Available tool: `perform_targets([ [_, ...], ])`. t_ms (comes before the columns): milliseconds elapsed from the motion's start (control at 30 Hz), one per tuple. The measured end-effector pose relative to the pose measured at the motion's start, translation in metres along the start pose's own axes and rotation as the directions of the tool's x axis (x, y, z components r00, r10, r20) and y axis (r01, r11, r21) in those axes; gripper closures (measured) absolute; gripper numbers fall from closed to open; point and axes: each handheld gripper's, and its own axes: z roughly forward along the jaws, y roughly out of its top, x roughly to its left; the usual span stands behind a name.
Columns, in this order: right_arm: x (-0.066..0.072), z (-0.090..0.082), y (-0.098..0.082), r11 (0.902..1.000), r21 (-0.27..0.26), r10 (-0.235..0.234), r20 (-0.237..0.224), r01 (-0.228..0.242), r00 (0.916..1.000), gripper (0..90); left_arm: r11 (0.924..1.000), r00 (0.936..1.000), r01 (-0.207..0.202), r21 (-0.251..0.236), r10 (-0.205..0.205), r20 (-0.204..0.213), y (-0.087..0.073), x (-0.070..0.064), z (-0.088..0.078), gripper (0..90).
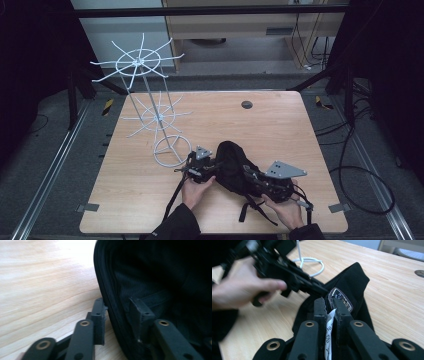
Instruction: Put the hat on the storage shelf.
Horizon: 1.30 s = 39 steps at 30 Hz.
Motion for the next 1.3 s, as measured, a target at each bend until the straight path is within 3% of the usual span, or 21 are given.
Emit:
perform_targets([
  [67,0.002,0.003,-0.001,0.9996,0.023,-0.018,0.041,0.017,0.999,83.2,0.9998,0.9997,0.013,-0.013,-0.013,0.021,0.004,0.0,-0.012,60.4],
  [167,0.0,0.001,-0.001,0.9999,0.016,-0.003,0.054,0.003,0.9985,83.2,0.9996,0.9996,0.007,-0.029,-0.007,0.029,0.007,-0.001,-0.02,59.3],
  [200,-0.003,-0.002,0.0,1.0,0.003,0.007,0.061,-0.008,0.9981,83.2,0.9992,0.9984,0.016,-0.037,-0.014,0.054,0.012,-0.003,-0.026,58.0],
  [433,-0.003,-0.003,-0.004,1.0,0.008,0.0,0.043,-0.001,0.9991,83.1,0.9979,0.995,0.004,-0.064,0.002,0.1,0.03,-0.016,-0.032,53.8],
  [633,0.0,-0.002,-0.009,0.9998,0.009,-0.015,0.029,0.015,0.9995,82.7,0.995,0.9859,0.027,-0.096,-0.011,0.167,0.041,-0.028,-0.029,49.9],
  [1000,0.003,0.002,-0.012,0.9989,0.034,-0.033,0.015,0.033,0.9993,82.3,0.9952,0.9879,0.064,-0.074,-0.053,0.146,0.042,-0.037,-0.014,42.5],
  [1133,0.006,0.006,-0.012,0.9978,0.041,-0.051,-0.015,0.052,0.9986,82.2,0.9975,0.9885,0.062,-0.033,-0.057,0.14,0.039,-0.04,-0.006,39.1],
  [1300,0.007,0.008,-0.014,0.9971,0.055,-0.051,-0.024,0.052,0.9984,81.6,0.9977,0.9895,0.065,-0.022,-0.061,0.131,0.038,-0.04,-0.002,42.3],
])
